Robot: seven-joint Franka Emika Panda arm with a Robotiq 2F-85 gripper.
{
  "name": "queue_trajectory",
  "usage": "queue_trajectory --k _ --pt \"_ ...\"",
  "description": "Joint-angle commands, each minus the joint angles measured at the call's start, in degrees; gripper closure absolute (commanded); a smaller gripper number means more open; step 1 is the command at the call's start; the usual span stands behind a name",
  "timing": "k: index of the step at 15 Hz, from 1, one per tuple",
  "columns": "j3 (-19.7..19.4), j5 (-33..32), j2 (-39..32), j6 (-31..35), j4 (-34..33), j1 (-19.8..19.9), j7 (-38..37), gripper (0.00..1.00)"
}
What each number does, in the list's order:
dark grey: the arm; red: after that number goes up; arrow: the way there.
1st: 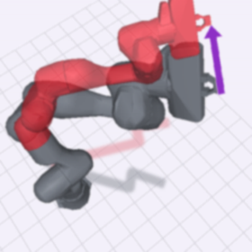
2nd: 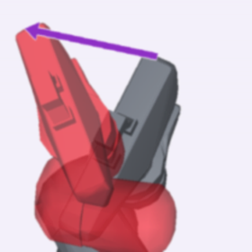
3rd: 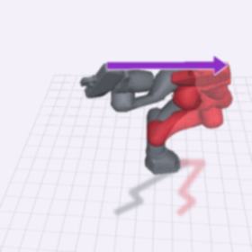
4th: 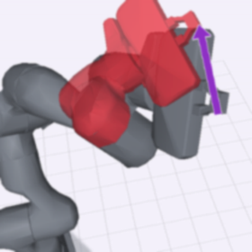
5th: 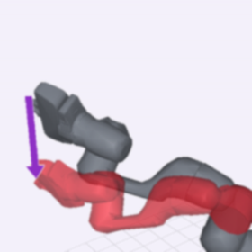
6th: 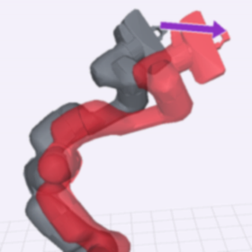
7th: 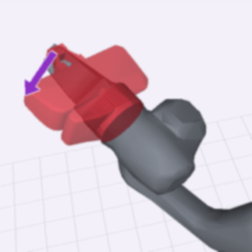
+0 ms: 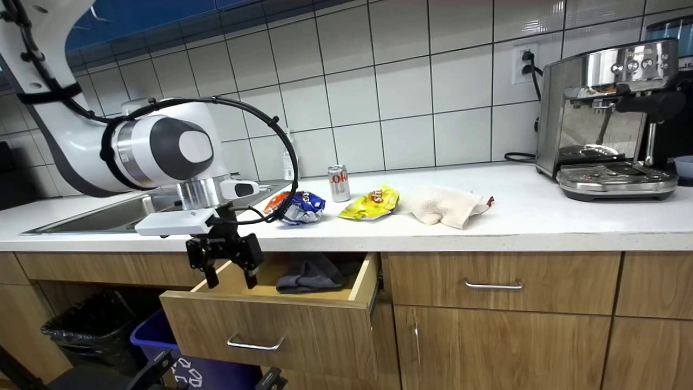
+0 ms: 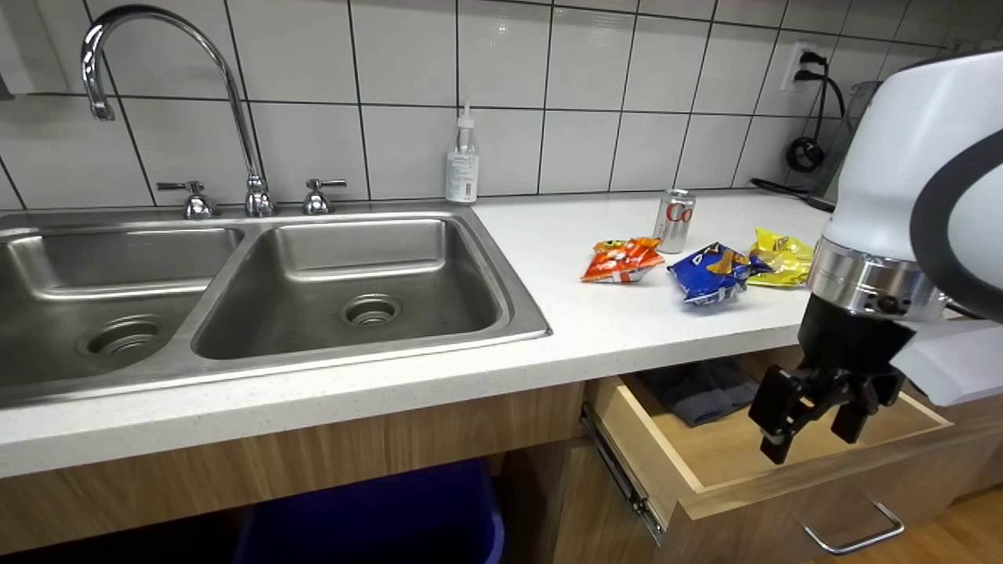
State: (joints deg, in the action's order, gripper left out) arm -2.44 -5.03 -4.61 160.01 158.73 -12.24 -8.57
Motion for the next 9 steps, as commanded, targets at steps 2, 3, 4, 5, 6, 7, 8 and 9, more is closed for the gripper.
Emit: queue_trajectory --k 2,3,4,5,6,7,8,9 --pt "3.49 1.8 9.09 -6.69 0.89 2.88 0.99 0.0" --pt "3.77 1.94 10.39 -7.85 0.54 3.13 1.1 0.0" --pt "4.02 2.37 12.53 -9.24 0.87 3.35 1.5 0.0" --pt "4.16 2.72 14.27 -10.37 1.12 3.54 1.88 0.0" --pt "4.17 3.39 15.25 -11.58 0.32 3.74 2.36 0.0" --pt "4.12 4.02 16.12 -12.92 -0.55 3.89 2.65 0.0" --pt "3.85 4.7 16.94 -13.64 -1.37 4.09 3.1 0.0" --pt "3.67 5.3 17.54 -14.57 -2.27 4.26 3.5 0.0"
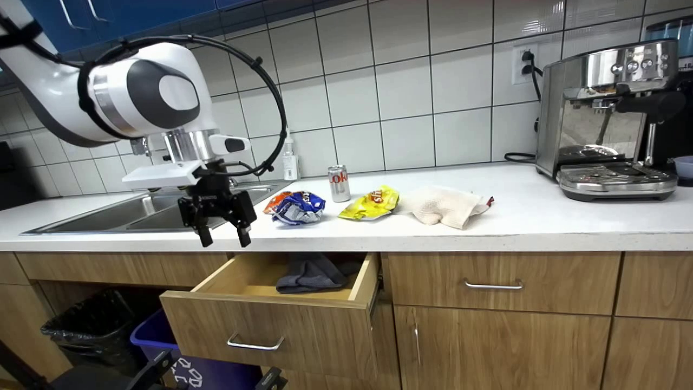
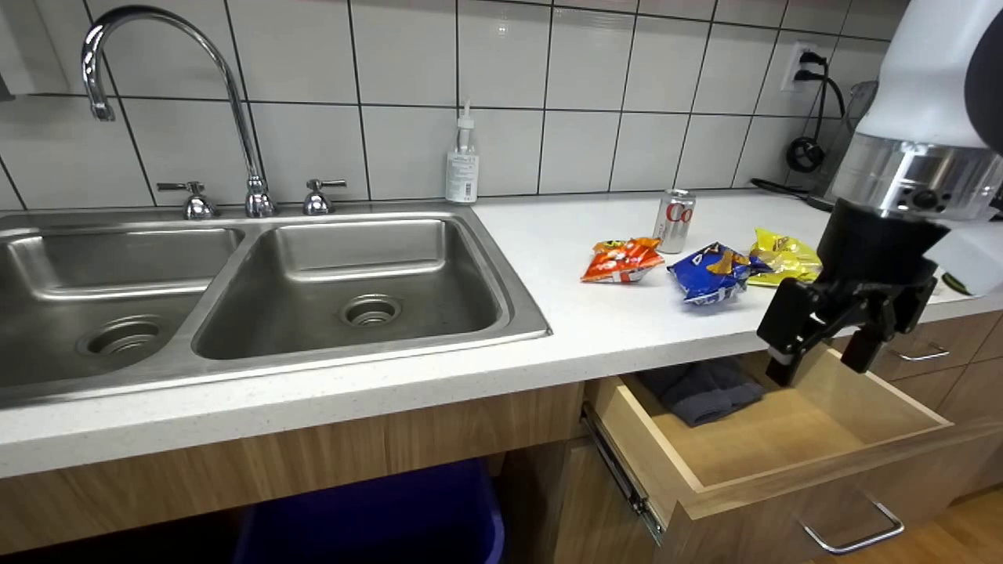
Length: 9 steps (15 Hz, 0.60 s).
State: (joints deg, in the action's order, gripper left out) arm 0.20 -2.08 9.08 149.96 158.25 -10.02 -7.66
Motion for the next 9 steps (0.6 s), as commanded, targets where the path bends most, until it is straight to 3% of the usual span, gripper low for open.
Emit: queue_trajectory --k 1,9 --pt "0.89 2.46 3.83 -4.77 -3.07 2.41 2.79 0.0" --pt "-0.55 6.53 -1.62 -6.05 -16.59 4.68 6.57 0.0"
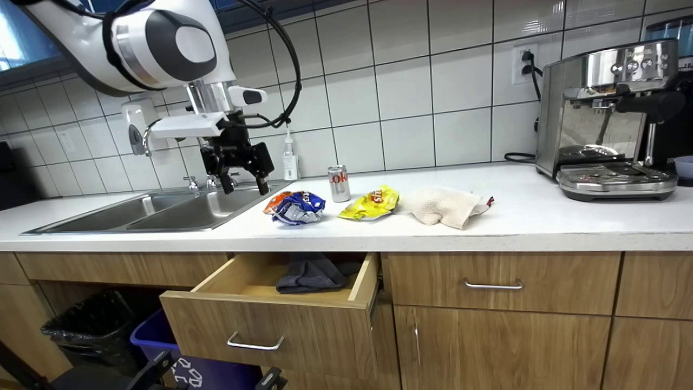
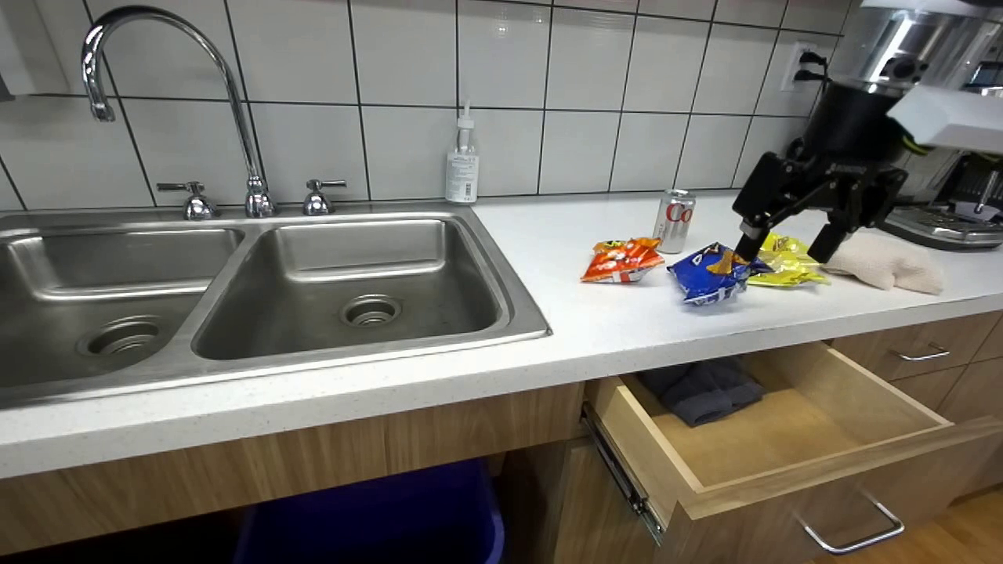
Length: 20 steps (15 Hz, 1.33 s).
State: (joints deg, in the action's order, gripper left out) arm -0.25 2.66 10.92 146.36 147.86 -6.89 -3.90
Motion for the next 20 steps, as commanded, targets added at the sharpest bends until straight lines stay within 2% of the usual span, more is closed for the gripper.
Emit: queue_trajectory --k 1,15,20 --pt "-0.22 1.89 -4.62 -2.51 -7.96 1.88 2.97 0.0" --pt "-0.45 0.57 -27.09 -0.11 -29.79 5.58 4.19 0.0" --pt "-0.97 -1.47 -31.75 0.44 -32.36 5.68 4.23 0.0"
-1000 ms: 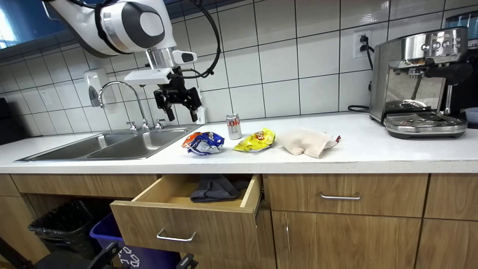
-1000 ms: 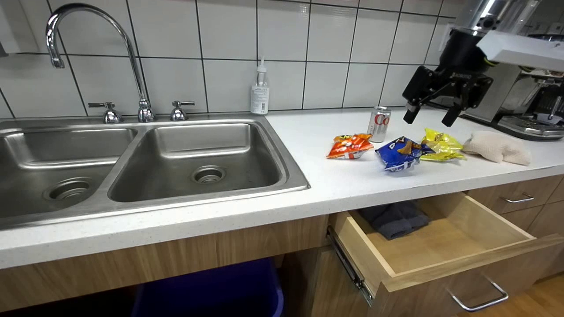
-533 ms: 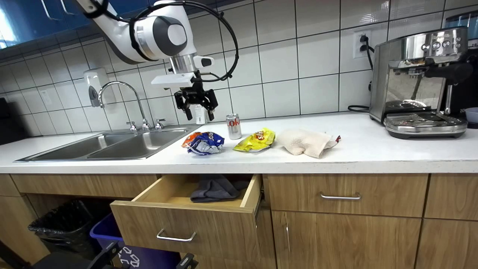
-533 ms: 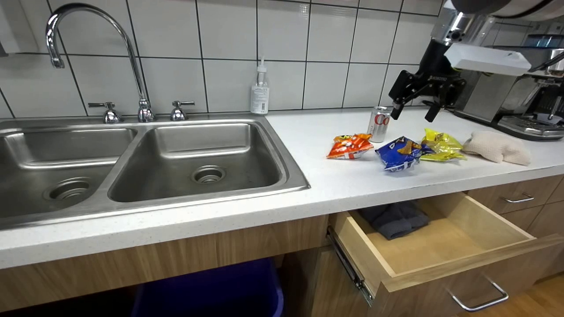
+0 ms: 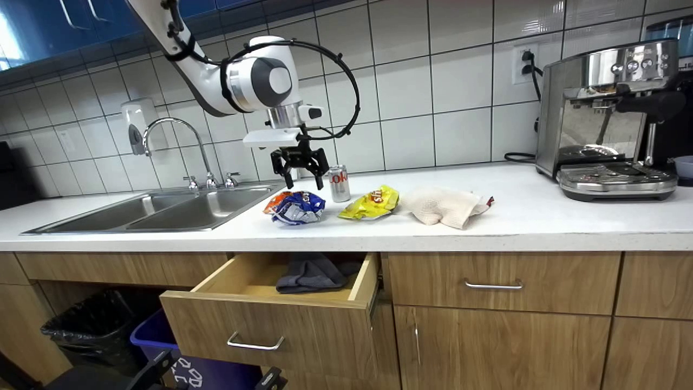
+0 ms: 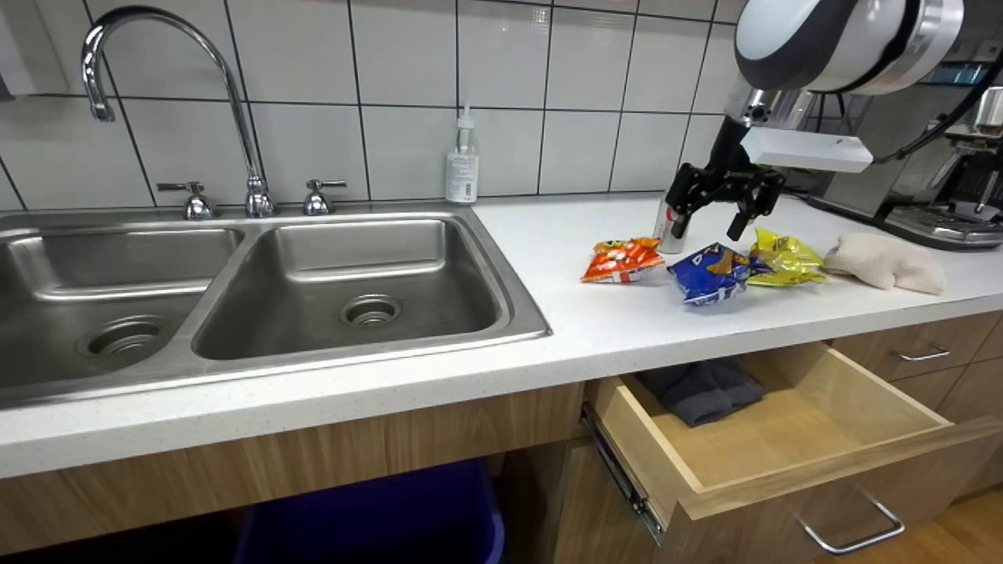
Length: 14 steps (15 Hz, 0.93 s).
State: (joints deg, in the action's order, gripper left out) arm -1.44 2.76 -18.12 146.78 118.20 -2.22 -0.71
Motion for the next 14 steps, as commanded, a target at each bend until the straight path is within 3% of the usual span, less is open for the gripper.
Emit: queue_trajectory --k 1,14 --pt "0.12 -2.07 -3.21 0.15 -2.66 1.09 1.19 0.0" --pt "0.68 -3.11 -0.26 0.98 3.47 2.69 5.74 0.0"
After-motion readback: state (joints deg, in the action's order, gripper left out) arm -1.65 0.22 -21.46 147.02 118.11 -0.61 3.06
